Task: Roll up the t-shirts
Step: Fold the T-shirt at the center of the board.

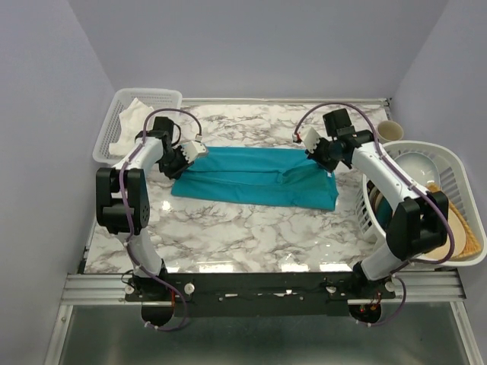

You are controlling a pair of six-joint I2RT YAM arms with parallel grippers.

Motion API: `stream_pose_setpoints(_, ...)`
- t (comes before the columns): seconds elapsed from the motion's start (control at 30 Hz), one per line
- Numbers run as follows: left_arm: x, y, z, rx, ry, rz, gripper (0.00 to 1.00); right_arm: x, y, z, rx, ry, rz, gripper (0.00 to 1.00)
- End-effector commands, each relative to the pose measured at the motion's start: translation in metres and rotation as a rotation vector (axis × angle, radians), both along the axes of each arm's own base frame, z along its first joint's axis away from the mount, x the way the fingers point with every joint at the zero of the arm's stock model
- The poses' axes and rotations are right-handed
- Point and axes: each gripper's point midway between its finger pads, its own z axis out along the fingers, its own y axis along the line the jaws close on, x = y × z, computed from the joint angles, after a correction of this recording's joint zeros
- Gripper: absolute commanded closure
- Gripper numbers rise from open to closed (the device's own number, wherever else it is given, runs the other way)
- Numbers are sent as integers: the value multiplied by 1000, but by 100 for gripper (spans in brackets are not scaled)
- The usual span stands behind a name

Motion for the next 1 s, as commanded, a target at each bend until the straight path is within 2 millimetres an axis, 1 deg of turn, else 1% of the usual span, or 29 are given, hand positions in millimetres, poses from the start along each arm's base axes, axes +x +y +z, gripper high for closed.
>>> stream_pose_setpoints(0.0,29,9,5,38,-69,96,100,27,-3,2,-37,-47,-21,100)
stream_pose_setpoints(0.07,33,12,4,49,-74,121,100,33,-4,2,-46,-53,-20,100)
stream_pose_setpoints(0.13,36,13,2,54,-68,125,100,38,-4,-2,-50,-53,-26,100)
stream_pose_setpoints(0.17,36,13,1,53,-66,134,100,43,-4,2,-51,-69,-30,100)
stream_pose_setpoints(0.23,37,13,0,53,-64,141,100,50,-4,-3,-58,-63,-38,99)
stream_pose_setpoints(0.3,39,13,0,49,-67,151,100,59,-4,1,-58,-80,-47,100)
stream_pose_setpoints(0.37,42,13,0,54,-75,161,100,64,-6,-3,-67,-70,-51,99)
stream_pose_setpoints(0.4,46,13,0,54,-80,176,100,69,-4,-1,-65,-79,-49,100)
stream_pose_setpoints(0.53,54,18,-5,85,-86,218,100,77,-5,-10,-85,-61,-47,100)
stream_pose_setpoints(0.57,56,18,-6,88,-90,226,99,79,-6,-17,-94,-48,-48,100)
stream_pose_setpoints(0.6,59,18,-7,91,-93,227,97,79,-7,-20,-98,-40,-47,100)
stream_pose_setpoints(0.63,59,17,-9,93,-93,231,92,80,-6,-21,-100,-36,-45,100)
stream_pose_setpoints(0.67,61,20,-8,103,-100,263,71,83,-7,-24,-104,-36,-50,99)
stream_pose_setpoints(0.7,66,21,-6,103,-130,283,64,83,-7,-27,-106,-30,-55,92)
stream_pose_setpoints(0.73,67,21,-3,96,-139,293,60,87,-6,-23,-98,-38,-70,85)
stream_pose_setpoints(0.77,66,16,1,66,-141,303,55,86,-7,-21,-96,-30,-83,76)
stream_pose_setpoints(0.8,68,13,16,41,-173,311,54,87,-6,-16,-89,-38,-93,74)
stream_pose_setpoints(0.83,68,9,25,13,-191,316,52,88,-6,-9,-77,-47,-114,72)
stream_pose_setpoints(0.87,67,4,34,-20,-209,316,47,89,-5,0,-66,-64,-128,64)
stream_pose_setpoints(0.9,64,-4,50,-66,-242,301,45,89,-5,7,-54,-75,-142,61)
stream_pose_setpoints(0.93,62,-10,57,-82,-256,285,44,87,-4,16,-37,-83,-151,59)
stream_pose_setpoints(0.97,58,-14,60,-94,-260,273,43,81,0,19,-20,-65,-133,55)
